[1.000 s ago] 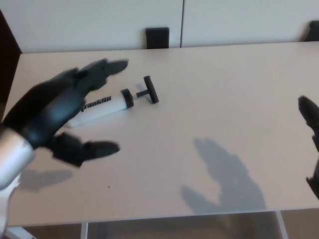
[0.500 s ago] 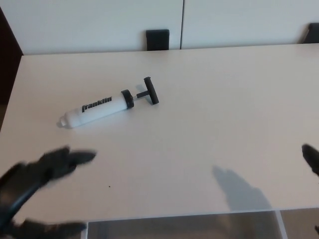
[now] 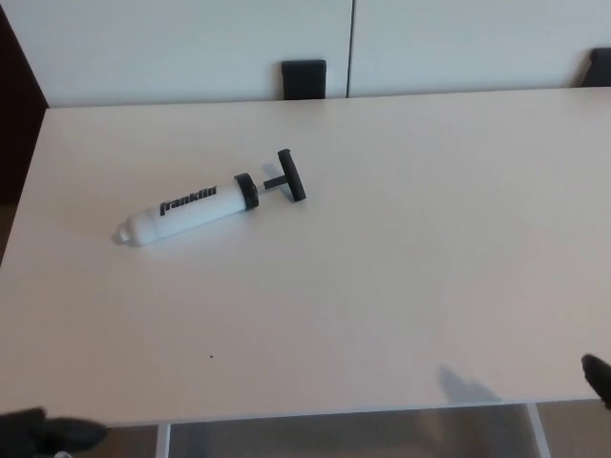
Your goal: The robot walks towards a desk on which an air pump is kept in the middle. It lifts it up and holds it with its left hand and uses its right hand to compress it by pushing its handle inwards.
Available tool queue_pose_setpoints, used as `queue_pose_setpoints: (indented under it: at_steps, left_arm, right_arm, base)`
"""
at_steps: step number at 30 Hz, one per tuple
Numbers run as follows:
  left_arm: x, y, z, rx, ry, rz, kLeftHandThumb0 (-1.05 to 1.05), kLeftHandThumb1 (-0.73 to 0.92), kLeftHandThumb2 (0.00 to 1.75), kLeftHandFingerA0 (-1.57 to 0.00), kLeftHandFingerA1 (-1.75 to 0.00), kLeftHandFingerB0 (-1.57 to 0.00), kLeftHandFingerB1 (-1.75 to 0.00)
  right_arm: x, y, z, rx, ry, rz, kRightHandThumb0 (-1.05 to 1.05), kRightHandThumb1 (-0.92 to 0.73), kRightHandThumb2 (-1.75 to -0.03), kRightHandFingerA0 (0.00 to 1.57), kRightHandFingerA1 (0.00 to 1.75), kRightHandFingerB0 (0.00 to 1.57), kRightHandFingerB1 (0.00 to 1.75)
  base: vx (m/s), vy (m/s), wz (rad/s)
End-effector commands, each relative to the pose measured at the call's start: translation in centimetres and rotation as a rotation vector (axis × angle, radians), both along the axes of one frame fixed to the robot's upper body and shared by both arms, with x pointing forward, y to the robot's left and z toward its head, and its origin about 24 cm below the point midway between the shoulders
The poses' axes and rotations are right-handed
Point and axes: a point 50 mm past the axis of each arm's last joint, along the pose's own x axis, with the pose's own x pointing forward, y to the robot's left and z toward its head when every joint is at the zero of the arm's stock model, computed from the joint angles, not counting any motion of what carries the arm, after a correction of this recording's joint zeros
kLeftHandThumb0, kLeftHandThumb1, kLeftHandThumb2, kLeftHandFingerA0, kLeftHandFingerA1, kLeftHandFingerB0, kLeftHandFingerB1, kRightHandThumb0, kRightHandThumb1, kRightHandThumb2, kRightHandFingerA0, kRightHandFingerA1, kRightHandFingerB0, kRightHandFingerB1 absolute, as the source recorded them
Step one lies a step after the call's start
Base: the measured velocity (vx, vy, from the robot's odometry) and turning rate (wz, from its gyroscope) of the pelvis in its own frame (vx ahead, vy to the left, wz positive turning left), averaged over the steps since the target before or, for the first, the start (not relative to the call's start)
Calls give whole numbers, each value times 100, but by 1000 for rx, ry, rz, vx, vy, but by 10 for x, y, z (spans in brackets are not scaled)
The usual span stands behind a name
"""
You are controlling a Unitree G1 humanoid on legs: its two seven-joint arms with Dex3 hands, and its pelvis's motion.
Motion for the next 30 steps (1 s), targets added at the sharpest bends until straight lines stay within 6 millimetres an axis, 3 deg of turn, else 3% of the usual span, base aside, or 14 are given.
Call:
queue_pose_setpoints:
  at_steps: [1,6,7,10,11,16,17,20,22,23,25,26,29,30]
  left_arm:
    - [-65,60,37,-330,135,-373,-42,48,55,-40,-39,-50,-36]
    - [-70,76,33,-307,186,-346,-38,52,56,-42,-39,-52,-37]
    - [-72,88,25,-311,224,-261,-43,45,70,-37,-46,-56,-49]
    - [-76,102,16,-317,270,-160,-43,45,70,-37,-46,-56,-49]
    - [-79,112,6,-326,275,-60,-35,52,56,-49,-41,-67,-43]
    - [-86,136,-23,-404,293,223,-38,54,56,-50,-39,-70,-42]
    - [-87,138,-33,-410,297,296,-40,59,58,-50,-40,-55,-39]
    - [-89,140,-44,-410,299,361,-40,59,58,-50,-40,-55,-39]
    - [-92,140,-54,-398,312,409,-48,59,58,-48,-40,-46,-36]
    - [-95,140,-63,-417,322,469,-49,57,57,-40,-38,-42,-34]
    - [-99,140,-73,-445,334,535,-49,57,57,-40,-38,-42,-34]
    - [-100,139,-78,-454,341,552,-52,66,60,-31,-36,-27,-30]
    - [-101,138,-83,-458,347,559,-52,66,60,-31,-36,-27,-30]
    - [-103,138,-87,-471,343,599,-60,58,82,-21,-45,-14,-39]
  right_arm:
    - [-54,-31,-8,-155,4,101,-81,-86,-66,30,36,24,30]
    - [-59,-40,-24,-156,80,40,-79,-86,-66,28,35,24,30]
    - [-59,-45,-34,-148,127,7,-81,-87,-67,30,35,25,30]
    - [-61,-50,-44,-138,178,-29,-81,-87,-67,30,35,25,30]
    - [-63,-56,-51,-119,222,-52,-78,-85,-66,28,34,24,30]
    - [-69,-75,-71,-78,332,-112,-77,-86,-66,28,33,24,29]
    - [-71,-81,-77,-80,376,-127,-80,-85,-66,30,33,23,29]
    - [-74,-87,-82,-85,422,-141,-80,-85,-66,30,33,23,29]
    - [-77,-93,-88,-90,457,-140,-79,-85,-66,29,34,22,28]
    - [-78,-97,-93,-56,489,-154,-82,-81,-65,32,34,26,30]
    - [-79,-101,-98,-10,522,-172,-82,-81,-65,32,34,26,30]
    - [-81,-105,-103,47,545,-215,-83,-86,-64,27,38,19,29]
    - [-83,-110,-108,109,562,-262,-83,-86,-64,27,38,19,29]
    - [-86,-116,-114,211,568,-324,-83,-82,-65,23,40,19,31]
  base:
    - [0,0,0]
    - [0,0,0]
    - [0,0,0]
    - [0,0,0]
    - [0,0,0]
    - [0,0,0]
    - [0,0,0]
    - [0,0,0]
    - [0,0,0]
    - [0,0,0]
    - [0,0,0]
    - [0,0,0]
    - [0,0,0]
    - [0,0,0]
